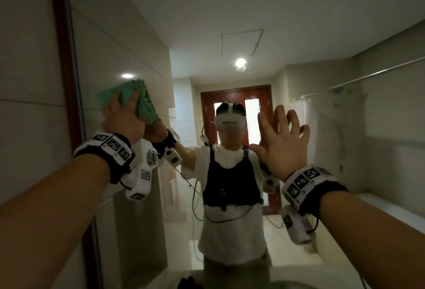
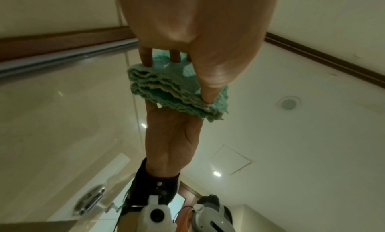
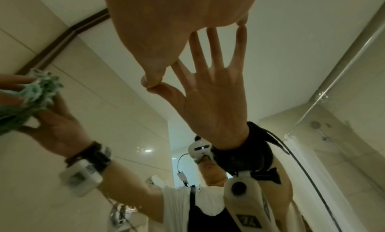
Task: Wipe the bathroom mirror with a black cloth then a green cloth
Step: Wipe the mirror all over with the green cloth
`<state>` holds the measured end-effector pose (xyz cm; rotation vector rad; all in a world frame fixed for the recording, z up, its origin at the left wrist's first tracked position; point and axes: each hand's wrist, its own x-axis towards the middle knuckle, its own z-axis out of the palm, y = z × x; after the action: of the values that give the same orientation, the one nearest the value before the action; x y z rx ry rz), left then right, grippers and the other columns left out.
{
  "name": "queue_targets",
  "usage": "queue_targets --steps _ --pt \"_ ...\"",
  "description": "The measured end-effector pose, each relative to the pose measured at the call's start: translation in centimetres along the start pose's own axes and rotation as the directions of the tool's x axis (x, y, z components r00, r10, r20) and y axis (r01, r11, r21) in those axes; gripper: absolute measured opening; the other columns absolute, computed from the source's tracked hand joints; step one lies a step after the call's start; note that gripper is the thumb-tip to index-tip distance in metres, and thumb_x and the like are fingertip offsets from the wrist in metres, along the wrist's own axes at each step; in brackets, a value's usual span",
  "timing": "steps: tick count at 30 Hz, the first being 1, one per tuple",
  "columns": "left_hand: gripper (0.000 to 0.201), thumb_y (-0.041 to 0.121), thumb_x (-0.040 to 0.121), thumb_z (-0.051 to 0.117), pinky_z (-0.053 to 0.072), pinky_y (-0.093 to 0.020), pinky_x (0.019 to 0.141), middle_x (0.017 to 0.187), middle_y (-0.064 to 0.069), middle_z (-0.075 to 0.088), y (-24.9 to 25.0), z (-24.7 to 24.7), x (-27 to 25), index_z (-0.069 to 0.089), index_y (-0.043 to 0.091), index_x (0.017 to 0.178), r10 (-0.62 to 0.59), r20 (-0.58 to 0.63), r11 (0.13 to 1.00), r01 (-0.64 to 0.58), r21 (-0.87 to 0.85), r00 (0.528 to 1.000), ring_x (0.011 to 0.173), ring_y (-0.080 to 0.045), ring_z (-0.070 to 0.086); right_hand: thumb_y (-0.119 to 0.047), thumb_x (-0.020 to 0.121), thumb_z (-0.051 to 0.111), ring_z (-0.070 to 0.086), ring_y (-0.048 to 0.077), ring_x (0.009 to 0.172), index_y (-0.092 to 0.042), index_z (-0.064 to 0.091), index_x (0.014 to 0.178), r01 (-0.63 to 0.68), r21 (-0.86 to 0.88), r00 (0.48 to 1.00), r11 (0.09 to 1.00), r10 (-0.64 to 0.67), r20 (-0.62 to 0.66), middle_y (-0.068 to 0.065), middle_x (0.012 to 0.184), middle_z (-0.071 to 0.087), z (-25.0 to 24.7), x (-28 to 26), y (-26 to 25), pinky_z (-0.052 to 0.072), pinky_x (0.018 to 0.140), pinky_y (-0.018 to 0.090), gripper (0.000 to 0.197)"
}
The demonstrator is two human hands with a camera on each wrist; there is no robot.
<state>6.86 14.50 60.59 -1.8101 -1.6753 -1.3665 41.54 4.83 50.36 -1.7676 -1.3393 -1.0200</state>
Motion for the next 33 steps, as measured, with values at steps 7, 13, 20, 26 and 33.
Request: queue_targets --steps 7,13,20,26,33 --pt "0.076 0.034 0.092 0.062 0.033 -0.059 0.106 0.162 -0.005 0.011 11.0 0.2 -2.5 0.018 0.053 0.151 0.172 -0.009 0.985 -0.172 -0.003 0.985 0.142 -0.038 0.017 -0.057 0.086 0.061 0.028 0.031 0.142 -0.036 0.028 0.151 0.113 0.051 0.993 0.992 -0.111 -0.047 0.002 0.16 0.025 -1.7 0.6 4.3 0.033 0.104 0.054 0.076" --pt "0.074 0.04 0.092 0.06 0.026 -0.055 0.108 0.162 -0.005 0.008 22.2 2.8 -5.8 0.018 0.052 0.151 0.406 0.004 0.912 -0.406 0.056 0.914 0.144 -0.036 0.013 -0.065 0.087 0.055 0.007 0.034 0.151 -0.032 0.018 0.157 0.014 0.032 1.0 0.999 -0.013 -0.027 0.006 0.166 0.006 -1.4 1.1 10.1 0.018 0.115 0.06 0.085" --pt "0.088 0.048 0.082 0.069 0.028 -0.059 0.109 0.162 -0.004 0.004 30.8 5.9 -9.9 0.015 0.051 0.151 0.61 0.074 0.775 -0.613 0.15 0.789 0.145 -0.035 0.01 -0.07 0.087 0.05 -0.007 0.026 0.153 -0.037 -0.002 0.158 0.024 0.108 0.999 0.994 -0.027 0.02 0.0 0.167 -0.008 -0.6 1.2 11.0 0.008 0.119 0.059 0.094" --pt "0.075 0.047 0.089 0.059 0.029 -0.053 0.107 0.162 -0.002 0.007 27.2 5.0 -8.9 0.018 0.048 0.151 0.523 0.018 0.849 -0.523 0.082 0.852 0.145 -0.032 0.012 -0.068 0.089 0.048 -0.01 0.025 0.153 -0.036 -0.001 0.158 0.037 0.109 0.999 0.993 -0.039 0.024 -0.002 0.166 -0.014 -0.6 1.0 11.4 0.005 0.12 0.058 0.09" --pt "0.079 0.055 0.088 0.061 0.034 -0.058 0.107 0.161 -0.006 0.01 17.7 3.7 -6.8 0.016 0.049 0.152 0.343 0.007 0.937 -0.343 0.07 0.939 0.142 -0.037 0.018 -0.064 0.092 0.048 -0.015 0.026 0.152 -0.034 -0.005 0.158 0.007 0.071 0.997 0.997 -0.013 0.075 0.0 0.165 -0.02 -1.3 0.8 10.8 0.002 0.12 0.057 0.089"
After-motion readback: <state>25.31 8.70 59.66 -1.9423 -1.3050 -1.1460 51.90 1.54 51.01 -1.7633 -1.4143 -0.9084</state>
